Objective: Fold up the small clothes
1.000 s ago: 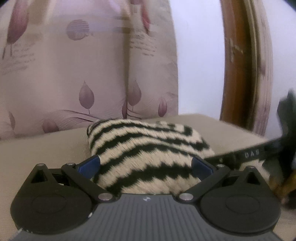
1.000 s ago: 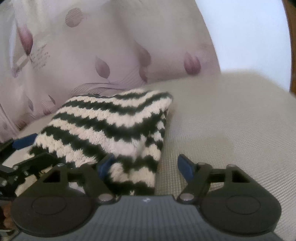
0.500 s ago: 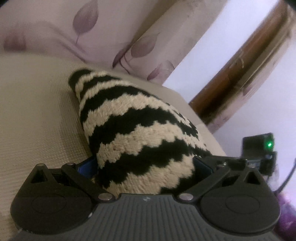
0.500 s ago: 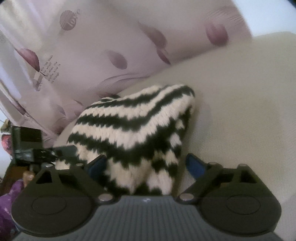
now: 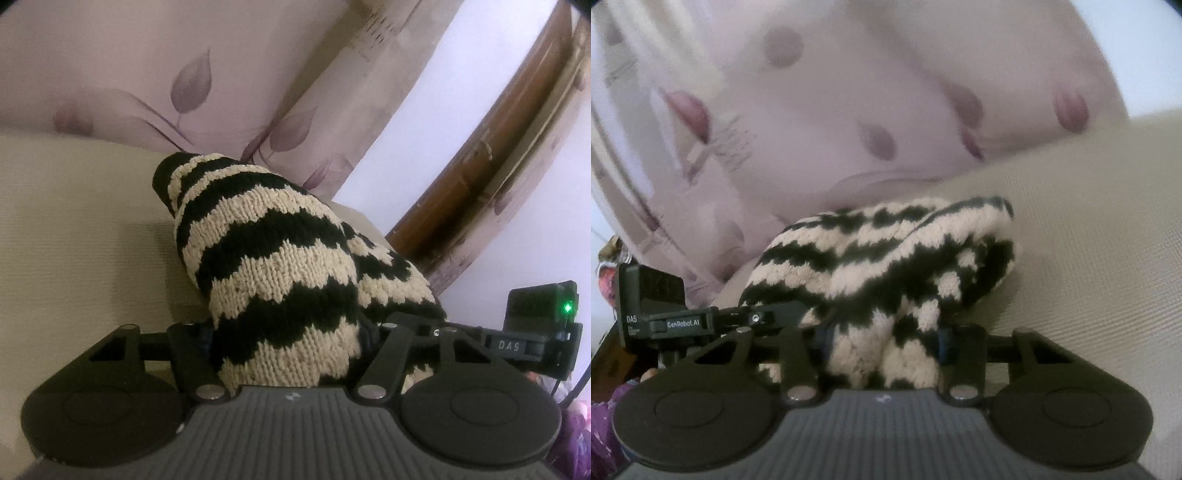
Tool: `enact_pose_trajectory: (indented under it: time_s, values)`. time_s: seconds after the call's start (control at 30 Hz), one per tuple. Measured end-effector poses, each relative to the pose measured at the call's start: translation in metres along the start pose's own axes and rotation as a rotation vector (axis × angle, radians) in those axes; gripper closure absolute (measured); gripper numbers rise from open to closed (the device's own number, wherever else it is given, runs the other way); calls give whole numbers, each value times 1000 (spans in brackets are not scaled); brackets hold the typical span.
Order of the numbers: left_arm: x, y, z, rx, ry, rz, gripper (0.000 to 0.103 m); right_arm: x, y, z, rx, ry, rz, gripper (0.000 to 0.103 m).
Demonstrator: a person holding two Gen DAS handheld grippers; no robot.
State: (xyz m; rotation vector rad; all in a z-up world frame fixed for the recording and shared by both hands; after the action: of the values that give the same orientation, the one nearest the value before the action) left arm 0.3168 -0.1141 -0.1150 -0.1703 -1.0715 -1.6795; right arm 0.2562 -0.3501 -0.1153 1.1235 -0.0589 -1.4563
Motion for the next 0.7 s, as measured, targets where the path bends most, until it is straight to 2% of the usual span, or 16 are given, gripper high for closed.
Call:
enact_pose_trajectory:
  time_s: [0.2, 0.33, 0.53, 0.7]
  values:
    - [6, -17, 80, 23, 50, 12, 39, -61, -19, 21, 24, 69, -22, 58]
    - [2, -38, 129, 22, 93, 9, 39, -98, -46, 28, 21, 108, -22, 58]
    - [-14, -71, 173, 16, 160, 4, 38, -137, -92, 24, -11, 142, -49, 58]
    - [-31, -94, 186, 25, 215, -2, 37, -149, -123, 12, -39, 122, -70, 58]
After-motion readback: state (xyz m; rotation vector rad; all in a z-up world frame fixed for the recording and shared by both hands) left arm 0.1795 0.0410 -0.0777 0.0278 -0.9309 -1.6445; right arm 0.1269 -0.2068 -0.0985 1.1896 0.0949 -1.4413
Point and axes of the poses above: each gripper's, at about its wrist camera, not at the fingertips, and z roughly against the way its jaws point, x to its right, y to its top, the point moved 6 cm from there along -z, roughly the way its jaws point, and after that the axes turned 3 degrees about z, right-handed, at the moved point
